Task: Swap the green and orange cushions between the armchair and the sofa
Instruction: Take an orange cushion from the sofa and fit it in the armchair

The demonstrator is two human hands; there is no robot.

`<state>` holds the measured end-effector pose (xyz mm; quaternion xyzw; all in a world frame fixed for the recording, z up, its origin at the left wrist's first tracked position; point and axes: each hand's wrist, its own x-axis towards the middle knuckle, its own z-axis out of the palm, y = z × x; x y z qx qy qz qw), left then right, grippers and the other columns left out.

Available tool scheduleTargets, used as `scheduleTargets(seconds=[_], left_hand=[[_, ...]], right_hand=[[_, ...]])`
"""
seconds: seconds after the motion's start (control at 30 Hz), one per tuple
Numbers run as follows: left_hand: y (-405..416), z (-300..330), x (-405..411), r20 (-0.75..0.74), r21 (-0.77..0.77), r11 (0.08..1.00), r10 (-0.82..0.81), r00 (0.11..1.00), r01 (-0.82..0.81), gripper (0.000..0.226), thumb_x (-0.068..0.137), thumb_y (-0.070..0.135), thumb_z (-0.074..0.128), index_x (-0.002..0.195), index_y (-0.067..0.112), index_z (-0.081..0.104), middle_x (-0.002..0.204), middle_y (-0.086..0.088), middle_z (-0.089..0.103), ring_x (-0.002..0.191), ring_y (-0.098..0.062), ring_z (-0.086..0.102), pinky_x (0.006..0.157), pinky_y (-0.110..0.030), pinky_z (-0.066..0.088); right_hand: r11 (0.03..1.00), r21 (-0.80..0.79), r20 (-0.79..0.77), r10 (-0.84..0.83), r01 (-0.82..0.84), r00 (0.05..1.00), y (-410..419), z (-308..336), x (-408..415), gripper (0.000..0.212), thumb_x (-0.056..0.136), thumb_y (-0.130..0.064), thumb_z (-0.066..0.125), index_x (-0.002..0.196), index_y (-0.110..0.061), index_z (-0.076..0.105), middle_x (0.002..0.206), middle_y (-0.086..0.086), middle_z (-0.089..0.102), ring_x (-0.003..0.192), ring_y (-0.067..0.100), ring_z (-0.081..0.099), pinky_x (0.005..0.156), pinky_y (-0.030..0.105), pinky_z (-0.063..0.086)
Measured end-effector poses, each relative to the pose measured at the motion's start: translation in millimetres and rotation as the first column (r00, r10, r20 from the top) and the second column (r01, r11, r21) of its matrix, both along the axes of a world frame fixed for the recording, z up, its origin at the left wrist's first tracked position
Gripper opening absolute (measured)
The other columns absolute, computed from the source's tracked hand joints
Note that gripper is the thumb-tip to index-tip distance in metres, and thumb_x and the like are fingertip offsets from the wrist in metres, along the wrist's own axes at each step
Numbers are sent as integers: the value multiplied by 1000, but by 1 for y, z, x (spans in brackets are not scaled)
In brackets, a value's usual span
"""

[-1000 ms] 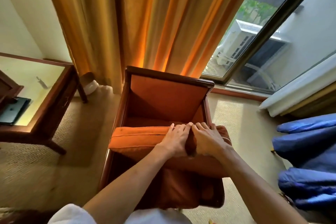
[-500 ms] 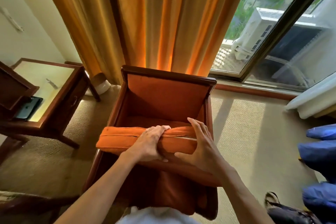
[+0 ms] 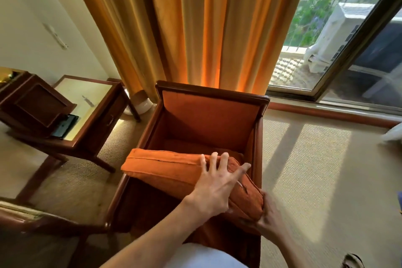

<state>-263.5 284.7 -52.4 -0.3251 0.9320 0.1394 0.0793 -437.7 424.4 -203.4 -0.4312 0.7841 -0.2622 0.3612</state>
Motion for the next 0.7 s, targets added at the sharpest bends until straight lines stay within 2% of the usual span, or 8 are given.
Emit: scheduleTargets(seconds=[0.07, 0.1, 0.2, 0.3, 0.4, 0.5, 0.6, 0.7], left_hand=[[-13, -3, 1, -40, -36, 999, 16, 999, -17, 112, 64, 50, 89, 150, 42, 16, 151, -14, 22, 141, -39, 21, 116, -67, 15], [-21, 0, 4, -74, -42, 999, 8, 997, -11, 110, 61, 53, 89, 148, 41, 23, 147, -11, 28, 137, -34, 28, 115, -64, 21], [-49, 22, 22, -178, 11, 1000, 5, 984, -4, 110, 51, 58, 90, 145, 43, 36, 135, -2, 40, 121, -23, 40, 108, -50, 35], [-85, 53, 57, -320, 144, 989, 70, 945, -25, 112, 45, 61, 92, 143, 49, 39, 127, 10, 42, 116, -11, 43, 102, -37, 42], [-128, 64, 109, -419, 302, 950, 205, 885, -77, 122, 39, 61, 95, 144, 53, 35, 130, 21, 45, 122, 0, 45, 104, -28, 40], [-154, 19, 158, -352, 431, 878, 374, 858, -206, 125, 31, 56, 99, 141, 50, 38, 129, 19, 53, 122, -3, 51, 105, -30, 42], [-162, -46, 195, -304, 495, 815, 488, 818, -302, 114, 26, 53, 100, 125, 56, 43, 123, 13, 56, 116, -11, 56, 102, -36, 46], [-176, -64, 212, -310, 538, 793, 501, 808, -286, 111, 31, 50, 100, 124, 57, 41, 127, 12, 50, 119, -6, 49, 101, -29, 39]], right_hand=[[999, -28, 25, -40, 41, 999, -7, 13, 2, 87, 36, -66, 89, 111, -43, 51, 102, -14, 61, 91, 6, 59, 71, 25, 46], [998, -37, 20, -46, 47, 999, -12, 20, 3, 79, 36, -61, 88, 105, -43, 53, 97, -13, 62, 86, 9, 60, 68, 25, 45], [1000, -25, -4, -13, 13, 1000, -25, 45, 2, 76, 39, -49, 92, 105, -41, 57, 94, -9, 63, 89, 21, 60, 74, 33, 47], [996, -56, -144, 66, -75, 987, -44, 87, 0, 81, 42, -61, 85, 113, -35, 57, 98, -15, 59, 95, 17, 55, 87, 40, 42], [983, -68, -396, 131, -172, 909, -67, 135, 6, 89, 46, -73, 71, 126, -43, 48, 106, -16, 51, 104, 13, 46, 90, 40, 36], [975, -47, -611, 145, -218, 778, -94, 155, 37, 92, 47, -71, 62, 133, -45, 42, 112, -12, 49, 112, 17, 44, 94, 39, 36], [950, 57, -626, 275, -309, 730, -124, 138, 76, 100, 52, -67, 64, 143, -35, 36, 128, -6, 49, 125, 22, 43, 108, 39, 28], [937, 117, -640, 324, -328, 697, -144, 136, 84, 109, 53, -69, 66, 147, -33, 27, 136, -5, 45, 132, 22, 36, 116, 45, 15]])
